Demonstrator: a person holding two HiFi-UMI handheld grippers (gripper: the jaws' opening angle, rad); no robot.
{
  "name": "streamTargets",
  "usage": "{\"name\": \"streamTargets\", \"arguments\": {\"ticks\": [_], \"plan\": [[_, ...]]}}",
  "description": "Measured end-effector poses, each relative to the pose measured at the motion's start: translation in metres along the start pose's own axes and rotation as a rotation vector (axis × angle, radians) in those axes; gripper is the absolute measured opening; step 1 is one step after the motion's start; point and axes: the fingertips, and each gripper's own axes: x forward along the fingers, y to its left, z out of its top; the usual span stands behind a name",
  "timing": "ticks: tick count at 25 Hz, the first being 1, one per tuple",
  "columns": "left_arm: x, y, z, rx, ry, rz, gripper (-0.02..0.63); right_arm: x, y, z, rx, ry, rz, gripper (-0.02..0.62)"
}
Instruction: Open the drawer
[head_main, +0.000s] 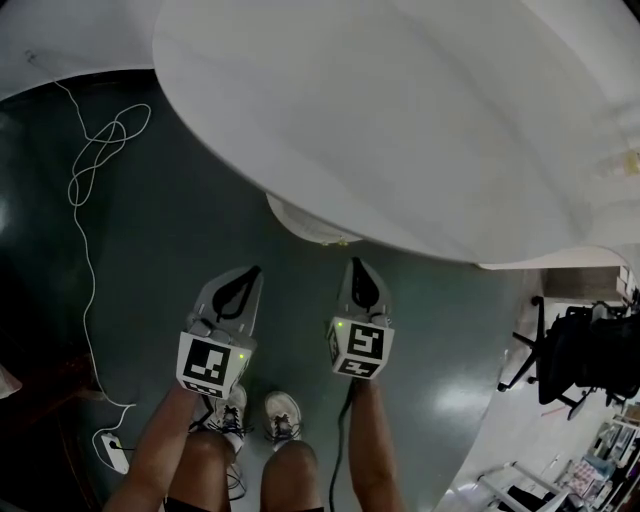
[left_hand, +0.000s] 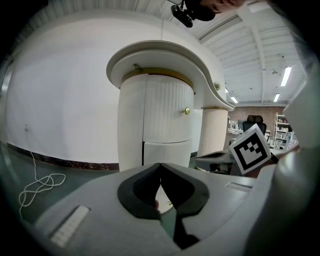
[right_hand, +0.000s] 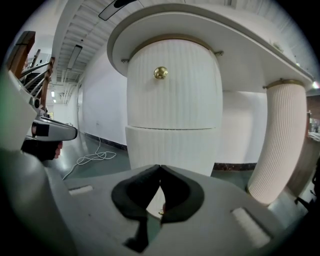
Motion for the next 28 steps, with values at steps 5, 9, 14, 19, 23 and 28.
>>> {"name": "streamTargets", "arguments": {"ticks": [5,9,14,19,23,28], "plan": [[0.005,0.003,0.001,0.001,-0.002,0.009,0.009,0.018,-0.002,-0.013,0.032,0.052,0.012,0.067],[0.004,0.008,-0.006,0.001,0.0,0.022,0.009,0.028,0.0,-0.025,0.047,0.081,0.019,0.111],[0.006,0.013,-0.014,0.001,-0.001,0.034,0.009,0.041,0.002,-0.036,0.058,0.102,0.038,0.149],[0.01,0.016,-0.021,-0.002,-0.003,0.043,0.009,0.052,0.002,-0.04,0.067,0.108,0.038,0.15],[0.007,0.023,-0.025,-0.016,-0.002,0.059,0.009,0.059,0.005,-0.041,0.073,0.113,0.038,0.15],[0.005,0.028,-0.024,-0.016,-0.005,0.069,0.009,0.06,0.003,-0.039,0.069,0.116,0.026,0.115]]}}
